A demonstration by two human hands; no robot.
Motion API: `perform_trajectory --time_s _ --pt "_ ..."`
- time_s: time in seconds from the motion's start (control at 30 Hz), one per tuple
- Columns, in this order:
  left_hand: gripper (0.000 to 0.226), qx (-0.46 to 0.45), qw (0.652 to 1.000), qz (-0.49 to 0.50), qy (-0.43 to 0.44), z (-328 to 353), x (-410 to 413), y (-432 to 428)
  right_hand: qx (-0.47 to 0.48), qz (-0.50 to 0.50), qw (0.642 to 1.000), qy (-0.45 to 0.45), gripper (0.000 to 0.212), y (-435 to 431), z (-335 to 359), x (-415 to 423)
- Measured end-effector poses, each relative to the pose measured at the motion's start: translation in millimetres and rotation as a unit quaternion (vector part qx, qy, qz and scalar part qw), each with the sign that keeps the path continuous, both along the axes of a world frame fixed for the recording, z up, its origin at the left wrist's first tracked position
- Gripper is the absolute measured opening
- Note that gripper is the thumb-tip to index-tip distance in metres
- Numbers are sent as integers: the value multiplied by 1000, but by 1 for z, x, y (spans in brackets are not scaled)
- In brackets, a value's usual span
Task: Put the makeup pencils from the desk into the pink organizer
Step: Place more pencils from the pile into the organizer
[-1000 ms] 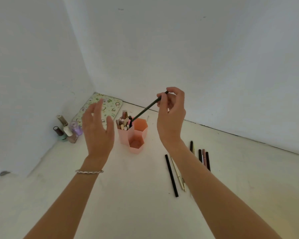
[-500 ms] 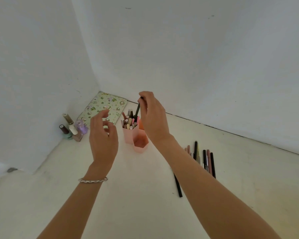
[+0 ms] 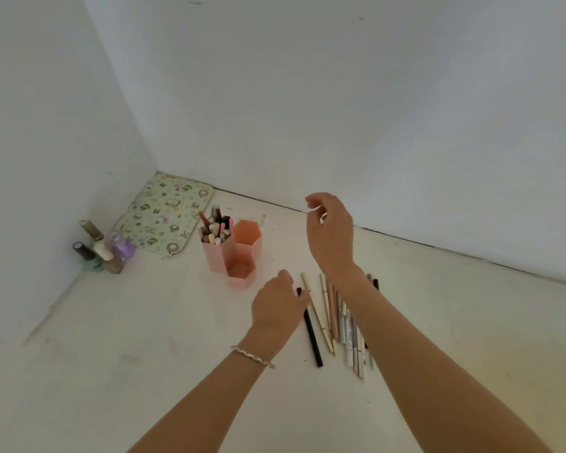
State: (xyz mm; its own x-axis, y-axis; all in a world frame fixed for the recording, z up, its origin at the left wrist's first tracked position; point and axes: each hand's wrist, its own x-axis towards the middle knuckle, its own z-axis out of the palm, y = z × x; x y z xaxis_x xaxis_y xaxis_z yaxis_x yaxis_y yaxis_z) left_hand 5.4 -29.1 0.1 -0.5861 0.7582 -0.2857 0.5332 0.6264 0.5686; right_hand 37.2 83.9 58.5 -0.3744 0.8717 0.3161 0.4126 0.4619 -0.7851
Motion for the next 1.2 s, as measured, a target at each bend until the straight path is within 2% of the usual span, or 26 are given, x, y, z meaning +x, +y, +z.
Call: perform_trajectory --time_s 0.13,0.27,0.33,0.43,0.57,0.67,0.7,0.77,0.83,0.9,1.03,1.2 --pt "41 -94 995 -28 28 -15 24 11 -56 -5 996 -70 24 11 -15 28" --pt "45 -69 997 -24 32 -22 24 9 -122 12 975 -184 26 9 -33 45" --pt "52 -3 1000 -6 -8 -14 16 8 -141 35 955 -258 28 4 -43 48" --pt "59 148 987 35 -45 23 -5 10 -164 68 921 -346 30 -5 -58 49" --pt "55 319 943 89 -22 86 -40 9 -106 102 890 -431 25 -19 -71 45" --pt "52 406 907 111 4 113 -55 3 -48 134 872 -468 31 -30 -80 41" --pt "52 423 899 116 18 118 -60 2 -55 132 882 -450 35 -33 -80 38" --pt "50 434 892 112 51 120 -72 1 -84 98 923 -362 37 -33 -71 30" --pt "48 412 901 100 86 115 -85 5 -84 47 967 -237 36 -27 -53 20" --pt "45 371 917 78 127 106 -96 12 -83 7 991 -101 36 -21 -32 11" --pt "42 271 936 23 221 84 -114 23 -58 -18 995 80 36 -16 10 2" --pt "21 88 930 -31 356 54 -128 31 -39 -32 985 164 35 -21 21 -8"
